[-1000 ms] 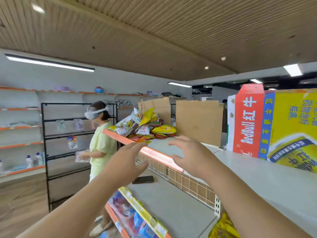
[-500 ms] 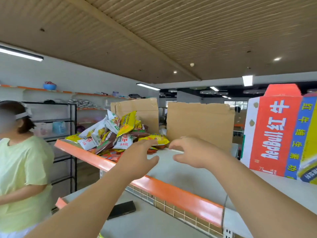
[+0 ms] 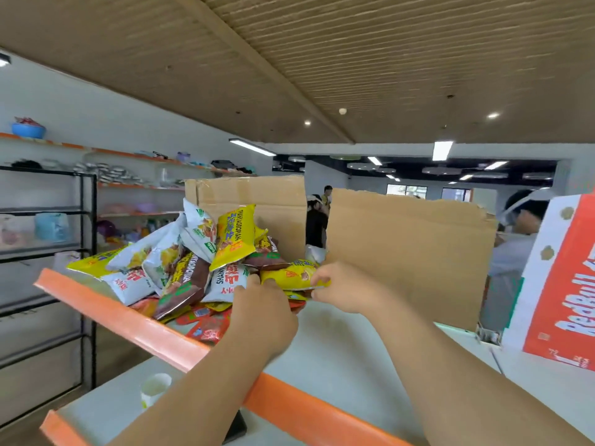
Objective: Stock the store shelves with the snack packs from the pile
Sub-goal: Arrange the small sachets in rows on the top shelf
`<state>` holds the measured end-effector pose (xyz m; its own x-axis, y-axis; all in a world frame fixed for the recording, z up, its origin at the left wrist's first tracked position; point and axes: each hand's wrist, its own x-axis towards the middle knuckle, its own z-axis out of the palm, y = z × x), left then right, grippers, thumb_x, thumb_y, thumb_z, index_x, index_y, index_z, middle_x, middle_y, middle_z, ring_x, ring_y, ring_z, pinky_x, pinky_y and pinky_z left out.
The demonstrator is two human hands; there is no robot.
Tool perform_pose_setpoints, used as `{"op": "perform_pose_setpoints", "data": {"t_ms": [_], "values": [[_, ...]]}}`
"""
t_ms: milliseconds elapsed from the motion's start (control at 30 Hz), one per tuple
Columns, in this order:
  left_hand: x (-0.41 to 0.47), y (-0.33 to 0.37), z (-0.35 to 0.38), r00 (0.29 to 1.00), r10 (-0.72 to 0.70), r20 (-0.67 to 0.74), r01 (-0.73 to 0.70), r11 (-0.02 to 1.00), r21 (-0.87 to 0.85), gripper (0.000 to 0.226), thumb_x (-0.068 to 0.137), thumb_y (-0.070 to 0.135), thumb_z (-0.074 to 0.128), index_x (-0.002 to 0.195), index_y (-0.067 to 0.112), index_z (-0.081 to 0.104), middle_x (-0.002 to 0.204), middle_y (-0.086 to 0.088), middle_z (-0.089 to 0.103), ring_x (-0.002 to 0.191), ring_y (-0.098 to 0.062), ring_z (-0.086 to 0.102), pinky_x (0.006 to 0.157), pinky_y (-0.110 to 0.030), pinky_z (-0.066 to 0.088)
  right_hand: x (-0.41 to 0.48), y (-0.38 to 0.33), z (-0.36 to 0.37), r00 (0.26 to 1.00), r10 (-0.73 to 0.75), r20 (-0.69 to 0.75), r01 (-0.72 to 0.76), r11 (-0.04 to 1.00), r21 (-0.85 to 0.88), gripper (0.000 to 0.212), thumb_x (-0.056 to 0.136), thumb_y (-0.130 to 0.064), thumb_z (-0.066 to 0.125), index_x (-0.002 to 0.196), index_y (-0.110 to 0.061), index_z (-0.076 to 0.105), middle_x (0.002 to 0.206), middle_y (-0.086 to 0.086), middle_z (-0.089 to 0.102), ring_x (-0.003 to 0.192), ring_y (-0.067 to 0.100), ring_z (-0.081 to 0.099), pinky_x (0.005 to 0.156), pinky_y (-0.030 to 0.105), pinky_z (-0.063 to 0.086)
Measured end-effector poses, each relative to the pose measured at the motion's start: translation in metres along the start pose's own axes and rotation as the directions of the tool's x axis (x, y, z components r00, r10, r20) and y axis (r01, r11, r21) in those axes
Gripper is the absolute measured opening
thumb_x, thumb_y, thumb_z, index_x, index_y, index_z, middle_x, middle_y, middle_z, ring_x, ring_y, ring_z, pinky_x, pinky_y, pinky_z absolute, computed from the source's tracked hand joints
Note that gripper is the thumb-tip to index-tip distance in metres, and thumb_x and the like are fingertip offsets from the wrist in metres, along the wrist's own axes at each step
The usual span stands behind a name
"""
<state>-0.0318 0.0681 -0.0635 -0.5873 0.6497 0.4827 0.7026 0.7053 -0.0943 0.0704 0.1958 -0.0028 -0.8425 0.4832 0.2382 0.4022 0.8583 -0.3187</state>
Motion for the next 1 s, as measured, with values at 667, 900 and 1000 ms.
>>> {"op": "perform_pose_setpoints", "data": {"t_ms": [667,900,1000], "values": [[0.006,-0.006,0.009,0.995,0.059,-0.076,-0.074,0.973,-0.218,0.031,0.096,0.030,0.044,0.120,0.015,0.057,0.124,0.001,0.055,0.110,-0.025,0.040,0.089,-0.040,0.043,-0.004,0.027,0.021,0.996,0.066,-0.061,-0.052,0.975,0.218,0.013,0.089,-0.024,0.067,0.101,-0.026,0.070,0.086,-0.007,0.058,0.071,0.014,0.055,0.062,0.024,0.043],[-0.001,-0.011,0.004,0.829,0.101,-0.550,-0.455,0.695,-0.557,0.028,0.084,0.019,0.055,0.097,0.021,0.080,0.100,0.009,0.075,0.092,-0.009,0.048,0.086,-0.019,0.040,-0.002,0.034,0.016,0.977,0.108,-0.183,-0.064,0.971,0.229,0.021,0.085,-0.018,0.064,0.095,-0.036,0.066,0.082,-0.008,0.064,0.079,0.017,0.064,0.068,0.028,0.047],[-0.002,-0.010,0.005,0.918,0.147,-0.369,-0.332,0.793,-0.511,0.034,0.092,0.039,0.054,0.115,0.026,0.075,0.114,0.007,0.071,0.103,-0.019,0.051,0.092,-0.031,0.045,0.001,0.039,0.019,0.991,0.083,-0.106,-0.058,0.972,0.226,0.035,0.081,-0.012,0.057,0.095,-0.043,0.065,0.080,-0.007,0.066,0.078,0.021,0.063,0.062,0.027,0.043]]}}
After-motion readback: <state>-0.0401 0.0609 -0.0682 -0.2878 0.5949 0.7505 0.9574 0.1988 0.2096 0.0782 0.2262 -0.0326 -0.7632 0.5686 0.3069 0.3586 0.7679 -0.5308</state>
